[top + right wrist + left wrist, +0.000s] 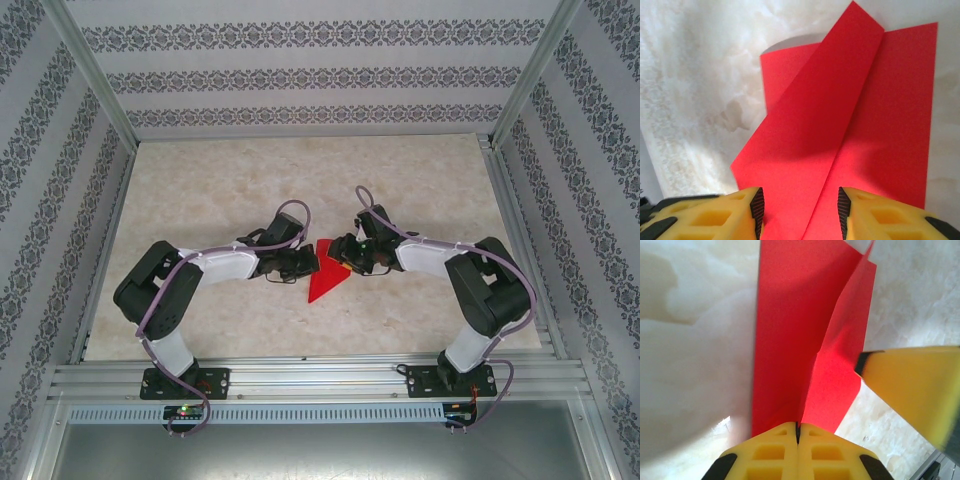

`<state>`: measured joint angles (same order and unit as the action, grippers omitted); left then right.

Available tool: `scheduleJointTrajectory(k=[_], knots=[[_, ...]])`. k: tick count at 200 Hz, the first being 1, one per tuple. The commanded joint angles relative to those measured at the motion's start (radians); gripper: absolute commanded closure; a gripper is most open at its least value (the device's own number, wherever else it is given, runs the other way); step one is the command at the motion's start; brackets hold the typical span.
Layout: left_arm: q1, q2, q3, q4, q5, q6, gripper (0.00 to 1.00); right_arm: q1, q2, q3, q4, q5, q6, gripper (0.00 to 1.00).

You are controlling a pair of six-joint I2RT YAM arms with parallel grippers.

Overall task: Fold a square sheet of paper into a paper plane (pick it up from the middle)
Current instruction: Turn over the paper at the center of the table.

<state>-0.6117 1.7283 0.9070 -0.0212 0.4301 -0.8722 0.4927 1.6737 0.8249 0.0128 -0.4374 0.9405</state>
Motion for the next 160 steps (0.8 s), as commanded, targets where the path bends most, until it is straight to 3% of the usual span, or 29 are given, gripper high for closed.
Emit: scheduleJointTrajectory(k=[1,53,111,160], knots=[[0.026,-0.061,-0.012,0.017,0.026,0.054,0.96,-0.025,-0.082,-0.027,0.034,-0.017,-0.007,0.53],[0.054,-0.183,-0.026,0.063,0.099,-0.013,0.96,-0.064,-0.136,-0.103,0.243,-0.151,0.088,0.46],[0.073,-0.195,-0.037,0.128,0.163,-0.083,0.96,-0.070,-0.111,-0.106,0.457,-0.283,0.160,0.44],[0.095,-0.211,-0.065,0.225,0.205,-0.170,0.96,-0.072,-0.098,-0.131,0.530,-0.296,0.193,0.45]])
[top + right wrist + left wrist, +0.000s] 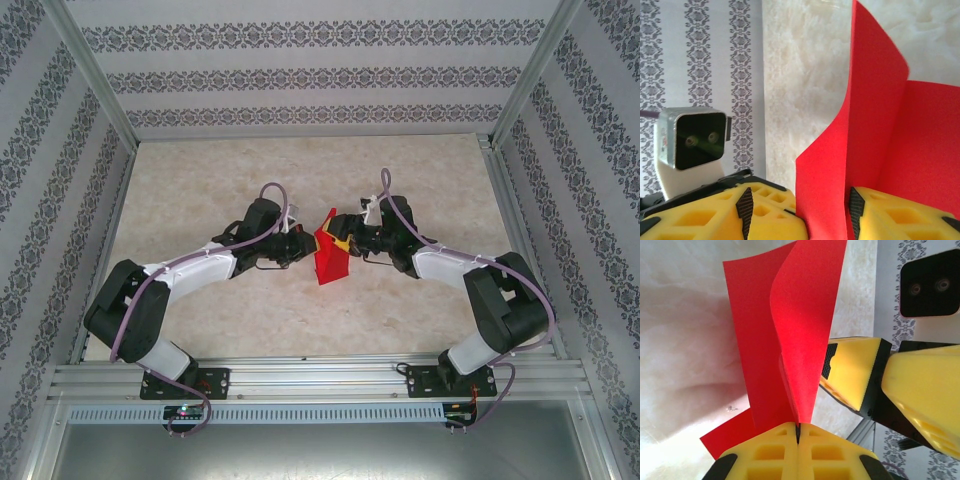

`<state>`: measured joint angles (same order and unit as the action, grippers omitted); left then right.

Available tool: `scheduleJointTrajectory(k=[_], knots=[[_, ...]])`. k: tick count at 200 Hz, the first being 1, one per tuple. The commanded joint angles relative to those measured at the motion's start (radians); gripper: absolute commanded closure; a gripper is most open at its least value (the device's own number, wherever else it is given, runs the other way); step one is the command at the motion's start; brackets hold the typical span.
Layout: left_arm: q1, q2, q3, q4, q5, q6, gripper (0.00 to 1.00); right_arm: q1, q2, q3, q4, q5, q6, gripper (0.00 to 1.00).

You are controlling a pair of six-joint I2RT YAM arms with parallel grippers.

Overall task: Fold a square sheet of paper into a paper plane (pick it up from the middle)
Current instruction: Turn over the paper at the center of the table.

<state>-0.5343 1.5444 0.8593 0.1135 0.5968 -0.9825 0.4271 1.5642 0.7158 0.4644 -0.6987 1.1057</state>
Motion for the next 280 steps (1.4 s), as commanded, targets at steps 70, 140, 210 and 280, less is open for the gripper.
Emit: scheduleJointTrajectory(k=[70,140,210,280], knots=[[0.034,-0.056,-0.038,0.125,0.046,-0.096,0.96,-0.001,0.042,-0.051,0.205,-0.048,0.084,0.49],[0.045,-0.069,-0.051,0.184,0.069,-0.138,0.96,0.010,0.082,-0.047,0.274,-0.060,0.135,0.68],[0.060,-0.122,-0.069,0.158,0.045,-0.176,0.75,0.002,0.082,-0.041,0.365,-0.028,0.224,0.91],[0.068,-0.291,-0.193,0.130,-0.070,-0.312,0.09,-0.008,0.052,0.030,0.364,0.020,0.278,0.93]])
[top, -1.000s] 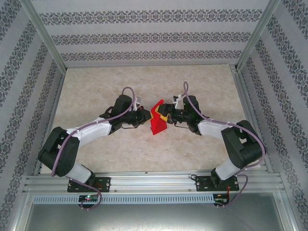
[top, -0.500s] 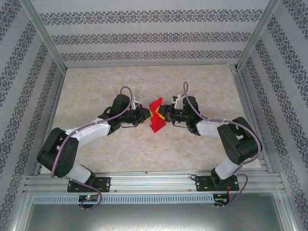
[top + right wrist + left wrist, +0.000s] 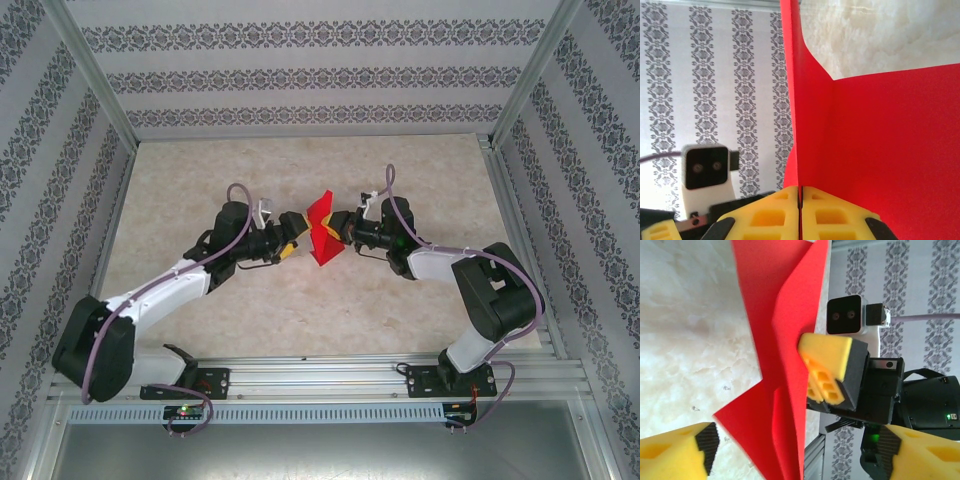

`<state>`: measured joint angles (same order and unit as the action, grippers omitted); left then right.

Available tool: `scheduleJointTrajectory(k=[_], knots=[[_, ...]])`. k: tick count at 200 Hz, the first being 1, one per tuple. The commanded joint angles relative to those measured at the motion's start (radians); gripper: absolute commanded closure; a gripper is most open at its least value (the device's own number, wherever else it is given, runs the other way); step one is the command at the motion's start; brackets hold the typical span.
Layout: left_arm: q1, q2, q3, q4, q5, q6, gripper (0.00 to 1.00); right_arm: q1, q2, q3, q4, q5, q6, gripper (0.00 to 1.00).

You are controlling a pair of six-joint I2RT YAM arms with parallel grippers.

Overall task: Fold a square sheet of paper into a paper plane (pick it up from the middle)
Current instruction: Turn over the paper at the center of the table.

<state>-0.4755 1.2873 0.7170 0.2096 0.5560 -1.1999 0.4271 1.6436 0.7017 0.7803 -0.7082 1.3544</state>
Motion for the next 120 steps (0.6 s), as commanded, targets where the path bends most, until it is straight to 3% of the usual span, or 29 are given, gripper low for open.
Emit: scheduleJointTrajectory(k=[1,19,67,96,120], knots=[[0.009,-0.034,-0.053,0.038,-0.028,-0.097,0.09,-0.008,-0.026,0.045,0.049,0.030,0.032,0.93],[-0.004,-0.017,-0.073,0.109,0.003,-0.158,0.00,-0.008,-0.010,0.048,0.092,0.039,0.078,0.93],[-0.036,0.074,-0.050,0.293,0.030,-0.242,0.01,0.002,0.050,0.057,0.214,0.035,0.188,0.93],[-0.044,0.155,-0.022,0.436,0.037,-0.320,0.08,0.009,0.061,0.044,0.245,0.036,0.223,0.93],[-0.047,0.207,-0.019,0.542,0.034,-0.376,0.21,0.010,0.065,0.039,0.240,0.033,0.226,0.93]])
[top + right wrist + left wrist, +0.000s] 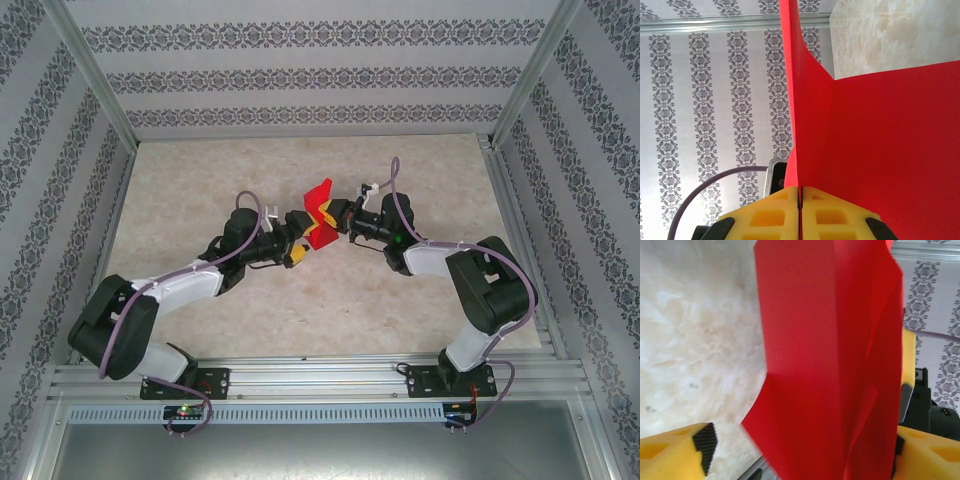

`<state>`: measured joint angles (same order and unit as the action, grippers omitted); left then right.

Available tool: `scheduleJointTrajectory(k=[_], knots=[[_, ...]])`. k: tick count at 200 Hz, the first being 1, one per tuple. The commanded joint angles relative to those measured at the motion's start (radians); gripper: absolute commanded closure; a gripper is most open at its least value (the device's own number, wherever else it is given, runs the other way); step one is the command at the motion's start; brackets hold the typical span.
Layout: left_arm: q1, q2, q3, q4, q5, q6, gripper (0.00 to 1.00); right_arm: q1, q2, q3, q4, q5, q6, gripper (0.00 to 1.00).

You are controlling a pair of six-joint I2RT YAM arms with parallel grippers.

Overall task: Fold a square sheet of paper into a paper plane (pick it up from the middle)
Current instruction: Turn over the paper at the center of the table.

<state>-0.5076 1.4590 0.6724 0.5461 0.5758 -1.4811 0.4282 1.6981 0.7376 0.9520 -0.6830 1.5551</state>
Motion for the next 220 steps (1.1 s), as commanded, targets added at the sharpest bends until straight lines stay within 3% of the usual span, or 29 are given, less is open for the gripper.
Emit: scheduleJointTrajectory(k=[1,39,117,138,154,179,196,220], knots=[[-0.015,0.037,0.025,0.209,0.014,-0.095,0.22,0.010,0.011,0.003,0.068,0.008,0.025,0.93],[-0.013,0.031,0.026,0.173,-0.010,-0.069,0.47,0.007,0.013,-0.018,0.067,0.002,0.024,0.93],[0.000,0.009,0.062,0.052,0.014,0.059,0.75,-0.005,-0.004,-0.035,0.009,-0.021,-0.007,0.91],[0.000,0.004,0.077,0.009,0.022,0.099,0.83,-0.012,-0.019,-0.034,-0.029,-0.028,-0.026,0.88],[0.003,-0.002,0.094,-0.049,0.025,0.150,0.88,-0.025,-0.047,-0.026,-0.123,-0.040,-0.067,0.78],[0.011,-0.025,0.147,-0.278,-0.004,0.302,0.88,-0.053,-0.147,-0.023,-0.389,-0.003,-0.222,0.53],[0.012,-0.035,0.234,-0.573,-0.068,0.481,0.89,-0.066,-0.242,-0.002,-0.659,0.076,-0.390,0.43],[0.010,-0.008,0.399,-1.010,-0.254,0.738,0.88,-0.069,-0.361,0.045,-0.985,0.246,-0.590,0.32]])
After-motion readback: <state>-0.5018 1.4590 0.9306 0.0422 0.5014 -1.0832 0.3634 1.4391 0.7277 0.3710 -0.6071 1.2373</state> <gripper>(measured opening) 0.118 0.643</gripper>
